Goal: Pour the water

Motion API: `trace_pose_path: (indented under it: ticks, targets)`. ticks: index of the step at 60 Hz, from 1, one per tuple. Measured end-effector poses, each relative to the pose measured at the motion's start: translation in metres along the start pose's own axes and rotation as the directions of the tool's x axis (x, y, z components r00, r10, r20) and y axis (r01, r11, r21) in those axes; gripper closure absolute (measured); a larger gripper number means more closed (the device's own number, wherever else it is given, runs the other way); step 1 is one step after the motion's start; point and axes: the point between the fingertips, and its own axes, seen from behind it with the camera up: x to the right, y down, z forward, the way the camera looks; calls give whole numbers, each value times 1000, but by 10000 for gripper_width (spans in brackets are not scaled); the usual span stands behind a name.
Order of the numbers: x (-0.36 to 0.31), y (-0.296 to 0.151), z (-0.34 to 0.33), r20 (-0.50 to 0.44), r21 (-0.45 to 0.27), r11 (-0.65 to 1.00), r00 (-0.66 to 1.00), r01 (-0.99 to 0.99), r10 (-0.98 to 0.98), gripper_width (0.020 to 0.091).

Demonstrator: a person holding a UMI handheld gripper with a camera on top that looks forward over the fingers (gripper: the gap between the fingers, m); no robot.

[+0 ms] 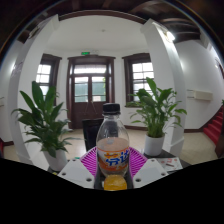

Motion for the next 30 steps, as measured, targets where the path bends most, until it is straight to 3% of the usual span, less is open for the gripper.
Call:
trace_pose_path:
  ticks: [14,28,29,30]
  targets:
    - [60,74,36,-89,-63,998,996,-24,19,725]
    - [73,144,55,-88,-131,991,996,17,-29,722]
    - [72,147,55,-84,-125,992,996,23,-33,675]
    - [72,142,56,-82,-95,995,996,26,-34,720]
